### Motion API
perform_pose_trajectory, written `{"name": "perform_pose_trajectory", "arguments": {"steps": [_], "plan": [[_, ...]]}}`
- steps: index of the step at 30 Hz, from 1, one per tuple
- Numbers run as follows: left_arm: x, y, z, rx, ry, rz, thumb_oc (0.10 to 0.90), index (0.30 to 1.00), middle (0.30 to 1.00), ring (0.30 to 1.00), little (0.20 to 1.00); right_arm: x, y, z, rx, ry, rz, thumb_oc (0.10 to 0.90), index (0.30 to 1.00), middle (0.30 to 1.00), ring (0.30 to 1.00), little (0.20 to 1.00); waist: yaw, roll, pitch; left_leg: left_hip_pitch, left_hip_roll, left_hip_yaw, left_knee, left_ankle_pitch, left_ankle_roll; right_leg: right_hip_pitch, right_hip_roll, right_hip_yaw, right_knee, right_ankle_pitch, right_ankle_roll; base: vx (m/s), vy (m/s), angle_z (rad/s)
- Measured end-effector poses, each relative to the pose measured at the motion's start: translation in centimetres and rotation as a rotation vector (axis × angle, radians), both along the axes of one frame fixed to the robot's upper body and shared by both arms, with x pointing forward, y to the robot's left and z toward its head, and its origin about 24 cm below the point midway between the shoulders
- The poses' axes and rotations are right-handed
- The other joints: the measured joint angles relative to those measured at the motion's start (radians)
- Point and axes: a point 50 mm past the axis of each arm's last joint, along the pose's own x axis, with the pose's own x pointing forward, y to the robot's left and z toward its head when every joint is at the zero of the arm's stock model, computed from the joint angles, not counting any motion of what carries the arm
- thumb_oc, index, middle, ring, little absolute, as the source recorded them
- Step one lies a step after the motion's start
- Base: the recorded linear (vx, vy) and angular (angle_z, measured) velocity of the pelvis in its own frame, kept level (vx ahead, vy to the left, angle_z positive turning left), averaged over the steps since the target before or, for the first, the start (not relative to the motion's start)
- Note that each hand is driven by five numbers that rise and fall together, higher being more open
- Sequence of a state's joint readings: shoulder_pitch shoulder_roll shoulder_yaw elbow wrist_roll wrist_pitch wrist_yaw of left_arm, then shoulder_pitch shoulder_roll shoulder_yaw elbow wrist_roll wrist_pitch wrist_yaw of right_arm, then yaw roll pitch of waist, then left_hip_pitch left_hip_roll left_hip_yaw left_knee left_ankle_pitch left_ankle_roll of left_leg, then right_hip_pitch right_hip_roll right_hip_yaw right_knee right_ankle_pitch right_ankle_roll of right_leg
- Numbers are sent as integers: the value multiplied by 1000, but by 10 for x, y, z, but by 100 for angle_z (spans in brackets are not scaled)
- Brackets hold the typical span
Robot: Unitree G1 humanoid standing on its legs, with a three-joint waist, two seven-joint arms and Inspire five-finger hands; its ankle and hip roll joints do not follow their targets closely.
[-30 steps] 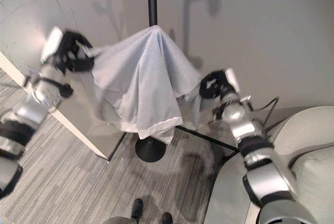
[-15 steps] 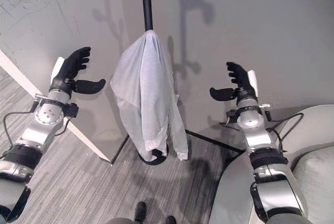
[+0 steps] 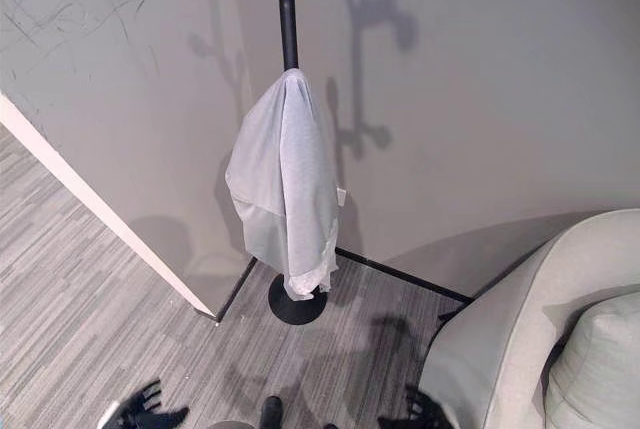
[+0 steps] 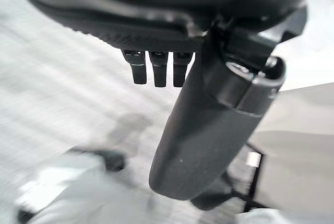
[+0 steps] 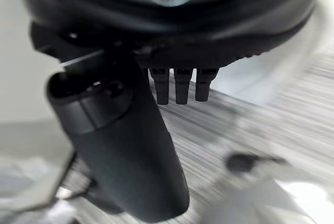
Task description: Hang the clothes on the sofa on the clothes rack.
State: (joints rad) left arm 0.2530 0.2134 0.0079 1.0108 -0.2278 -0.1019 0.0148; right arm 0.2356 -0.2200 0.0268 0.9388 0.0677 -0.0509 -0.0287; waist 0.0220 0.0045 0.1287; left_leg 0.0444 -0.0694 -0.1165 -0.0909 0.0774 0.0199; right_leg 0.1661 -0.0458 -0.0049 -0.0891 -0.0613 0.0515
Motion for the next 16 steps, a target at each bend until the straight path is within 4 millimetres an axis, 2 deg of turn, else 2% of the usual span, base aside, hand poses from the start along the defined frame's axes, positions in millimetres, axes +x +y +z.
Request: {"name": "perform_pose_trajectory", "arguments": {"steps": [1, 4, 6, 9, 12, 16], "plan": [[-1, -6, -5, -16, 63, 1, 800, 900, 900, 900, 900, 2, 1, -1, 5, 19, 9, 800, 900, 900, 900, 900, -1, -2, -10, 0, 0, 0, 0, 0, 0, -1, 0, 0, 0, 0, 0, 0, 0, 0], [9, -8, -4, 6, 39, -43, 800, 900, 900, 900, 900, 22, 8, 1, 15, -37, 36, 800, 900, 900, 900, 900, 6, -17, -31, 0, 4, -2, 0, 1, -2, -1, 2, -7, 0, 0, 0, 0, 0, 0], [17, -10, -4, 33, 35, -107, 800, 900, 900, 900, 900, 38, 9, 3, -7, -69, 79, 800, 900, 900, 900, 900, 6, -17, -58, 0, 4, -1, -1, 1, -2, -2, 2, -6, 2, -1, 0, 0, 0, 0], [29, -13, -5, 66, 43, -194, 800, 900, 900, 900, 900, 50, 19, 3, 6, -86, 104, 800, 900, 900, 900, 900, 6, -18, -80, 1, 4, -1, -1, 1, -2, 0, 2, -8, 3, -1, -1, 0, 0, 0], [42, -18, -1, 75, -13, -250, 800, 900, 900, 900, 900, 44, 25, -1, 23, -60, 109, 800, 900, 900, 900, 900, 5, -20, -84, 4, 4, -2, -1, 1, -2, 3, 2, -8, 1, -1, -1, 0, 0, 0], [49, -19, 0, 78, -29, -263, 800, 900, 900, 900, 900, 18, 21, -10, 15, 50, 88, 800, 900, 900, 900, 900, 1, -28, -82, 14, 4, -1, -1, 0, -3, 14, 2, -8, 0, -2, -3, 0, 0, 0]]}}
